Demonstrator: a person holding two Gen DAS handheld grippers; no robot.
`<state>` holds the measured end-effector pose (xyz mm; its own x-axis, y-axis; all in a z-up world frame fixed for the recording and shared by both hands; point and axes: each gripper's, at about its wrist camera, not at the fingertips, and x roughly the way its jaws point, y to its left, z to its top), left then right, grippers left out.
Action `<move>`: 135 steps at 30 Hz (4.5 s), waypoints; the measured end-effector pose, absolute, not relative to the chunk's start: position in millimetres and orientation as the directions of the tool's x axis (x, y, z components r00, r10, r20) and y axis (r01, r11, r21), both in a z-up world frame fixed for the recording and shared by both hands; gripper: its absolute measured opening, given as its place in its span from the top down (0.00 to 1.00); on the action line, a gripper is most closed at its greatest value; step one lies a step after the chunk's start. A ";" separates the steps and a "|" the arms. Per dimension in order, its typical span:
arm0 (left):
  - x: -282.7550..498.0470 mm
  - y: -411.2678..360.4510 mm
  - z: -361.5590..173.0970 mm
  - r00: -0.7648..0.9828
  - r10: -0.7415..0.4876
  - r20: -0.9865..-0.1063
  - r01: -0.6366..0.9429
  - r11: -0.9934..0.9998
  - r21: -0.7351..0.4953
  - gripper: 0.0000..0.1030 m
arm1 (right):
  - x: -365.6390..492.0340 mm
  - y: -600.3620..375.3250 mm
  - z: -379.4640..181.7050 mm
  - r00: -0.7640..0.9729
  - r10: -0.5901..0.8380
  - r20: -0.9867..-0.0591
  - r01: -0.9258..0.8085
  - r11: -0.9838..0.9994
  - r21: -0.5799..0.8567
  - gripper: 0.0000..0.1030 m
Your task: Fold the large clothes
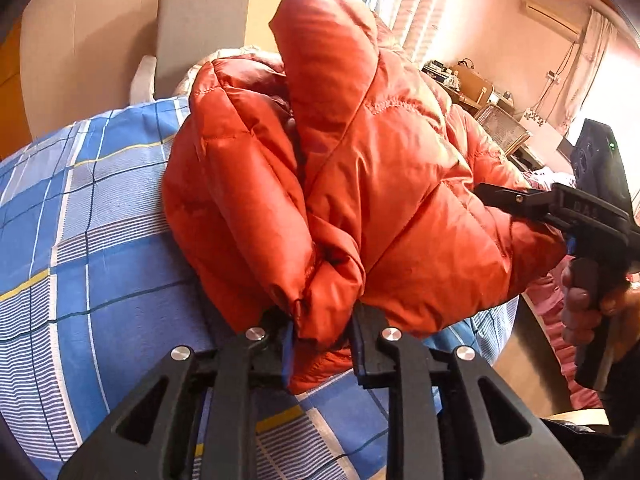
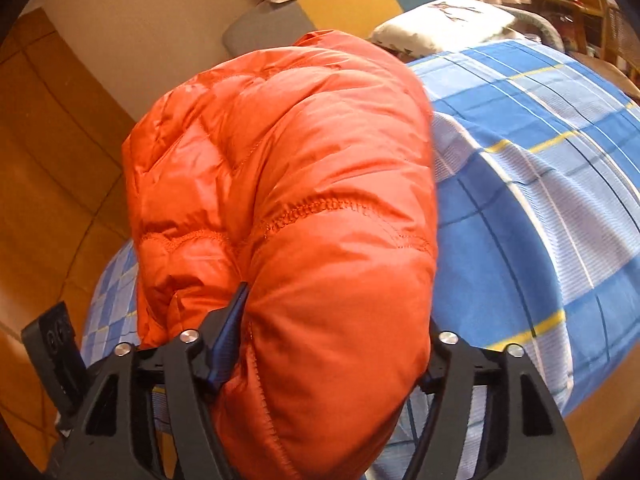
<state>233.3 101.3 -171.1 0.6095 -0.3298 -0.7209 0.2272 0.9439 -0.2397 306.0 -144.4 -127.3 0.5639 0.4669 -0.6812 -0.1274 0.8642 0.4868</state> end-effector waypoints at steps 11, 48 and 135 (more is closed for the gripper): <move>237.3 94.7 -180.6 0.610 -0.308 -0.731 0.203 0.952 -0.231 0.79 | 287.4 -143.6 -149.5 0.555 0.386 -0.737 -0.075 0.905 0.418 0.19; 119.6 88.7 -92.0 0.818 -0.020 -0.575 -0.065 0.990 -0.127 0.02 | 151.6 -97.1 -52.0 0.804 -0.034 -0.594 0.090 0.994 0.065 0.03; 101.7 81.3 -79.1 0.828 0.011 -0.561 -0.089 0.990 -0.113 0.02 | 142.2 -88.1 -52.1 0.833 -0.073 -0.549 0.056 0.997 -0.047 0.03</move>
